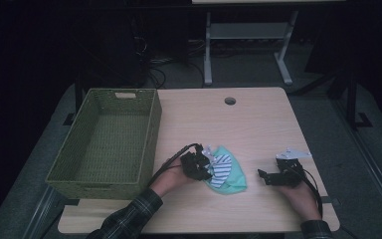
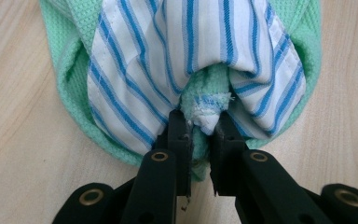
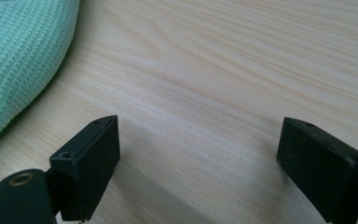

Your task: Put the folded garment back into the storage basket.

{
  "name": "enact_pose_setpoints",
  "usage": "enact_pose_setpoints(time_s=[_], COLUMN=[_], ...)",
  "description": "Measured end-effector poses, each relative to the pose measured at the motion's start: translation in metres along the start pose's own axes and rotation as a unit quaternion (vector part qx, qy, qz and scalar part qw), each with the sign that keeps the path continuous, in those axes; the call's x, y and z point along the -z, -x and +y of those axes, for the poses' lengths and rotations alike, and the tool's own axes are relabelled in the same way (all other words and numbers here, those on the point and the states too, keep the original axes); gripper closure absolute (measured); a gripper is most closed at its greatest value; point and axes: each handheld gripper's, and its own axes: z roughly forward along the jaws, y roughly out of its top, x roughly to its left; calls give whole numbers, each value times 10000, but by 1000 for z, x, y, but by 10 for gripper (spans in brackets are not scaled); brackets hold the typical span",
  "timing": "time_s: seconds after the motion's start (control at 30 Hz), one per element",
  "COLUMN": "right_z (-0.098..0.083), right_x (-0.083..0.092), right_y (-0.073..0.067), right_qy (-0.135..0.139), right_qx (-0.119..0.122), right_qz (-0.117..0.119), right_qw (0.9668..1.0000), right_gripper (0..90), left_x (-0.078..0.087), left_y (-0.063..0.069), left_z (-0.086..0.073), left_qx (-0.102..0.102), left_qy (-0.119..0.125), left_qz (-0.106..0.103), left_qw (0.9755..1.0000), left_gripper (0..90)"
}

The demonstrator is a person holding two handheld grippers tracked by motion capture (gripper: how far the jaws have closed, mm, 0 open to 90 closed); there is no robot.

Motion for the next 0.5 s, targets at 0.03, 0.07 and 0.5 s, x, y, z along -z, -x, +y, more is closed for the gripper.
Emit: enact_pose_setpoints(time_s=[0.03, 0.07, 0.5], right_z=[0, 0, 0], right_x=[0, 0, 0], right_y=[0, 0, 0], right_qy=[0, 0, 0], right_qx=[-1, -1, 0], right_qz=[1, 0, 0], right_qw=[10000, 10000, 10000], right_gripper=[127, 127, 127], left_x=[0, 0, 16], left_y=[0, -1, 1], left_z=[0, 0, 5], left_qx=[17, 40, 183], left_qy=[2, 10, 305], left_qz=[-19, -44, -168], left_qw=[10000, 10000, 9992], left_gripper=[810, 812, 813])
